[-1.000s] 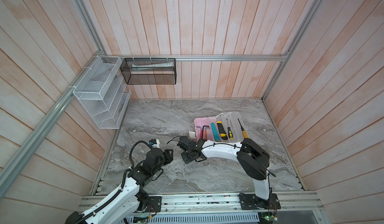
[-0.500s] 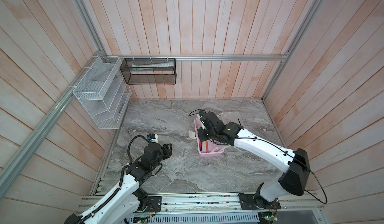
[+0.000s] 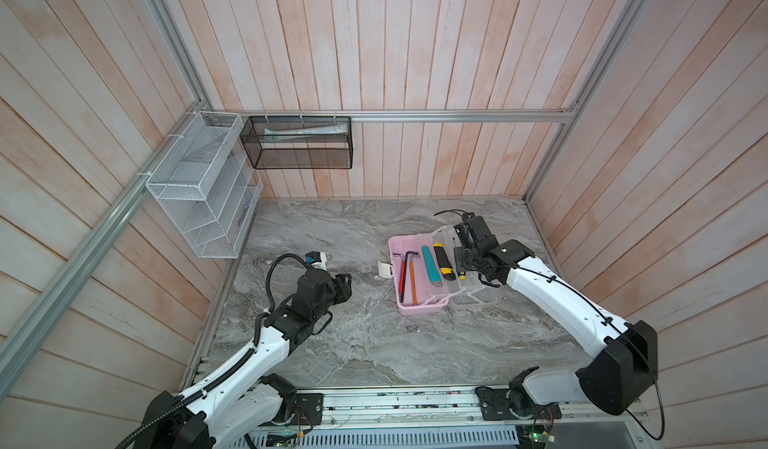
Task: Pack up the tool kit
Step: 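Lift the clear-handled screwdriver and lower it into the clear tray, then open the right gripper and draw it back from the box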
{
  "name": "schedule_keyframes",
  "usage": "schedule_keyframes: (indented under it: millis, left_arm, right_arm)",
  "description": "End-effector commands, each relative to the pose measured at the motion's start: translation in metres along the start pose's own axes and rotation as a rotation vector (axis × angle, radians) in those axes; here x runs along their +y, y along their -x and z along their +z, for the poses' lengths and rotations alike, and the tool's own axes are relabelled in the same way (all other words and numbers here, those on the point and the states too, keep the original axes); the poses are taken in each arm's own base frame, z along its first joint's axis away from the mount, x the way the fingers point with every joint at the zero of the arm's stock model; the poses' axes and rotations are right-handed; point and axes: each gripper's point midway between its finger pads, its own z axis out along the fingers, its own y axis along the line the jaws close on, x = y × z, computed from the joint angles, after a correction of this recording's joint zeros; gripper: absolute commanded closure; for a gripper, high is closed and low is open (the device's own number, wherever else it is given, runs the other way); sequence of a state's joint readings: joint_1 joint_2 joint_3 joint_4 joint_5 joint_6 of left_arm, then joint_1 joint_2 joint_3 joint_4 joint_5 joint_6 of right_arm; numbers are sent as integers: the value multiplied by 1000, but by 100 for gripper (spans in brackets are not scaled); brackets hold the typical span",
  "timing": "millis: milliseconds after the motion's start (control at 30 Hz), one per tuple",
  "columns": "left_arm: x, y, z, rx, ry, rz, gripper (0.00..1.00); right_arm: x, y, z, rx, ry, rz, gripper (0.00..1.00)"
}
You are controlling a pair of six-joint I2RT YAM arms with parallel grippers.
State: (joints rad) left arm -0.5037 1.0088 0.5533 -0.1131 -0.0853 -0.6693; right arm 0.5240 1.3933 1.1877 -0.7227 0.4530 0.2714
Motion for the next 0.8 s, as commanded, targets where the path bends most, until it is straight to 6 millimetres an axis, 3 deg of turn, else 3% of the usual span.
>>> schedule_keyframes:
  millis: [0,433,700,767]
  left_arm:
    - [-10,9,4,-12,-31,22,42]
    - [-11,5,28,33,-37,15,42]
    - [-12,2,39,64,-36,11,42]
    - [-9,2,40,64,-23,0,42]
  right_arm:
    - [-17,-7,8,11,-84,-32,100]
    - [-28,-22,43,67,-106,-9,100]
    - [-26,-33,48,107,-96,8,100]
    - [-24,-36,49,118,-86,7,94]
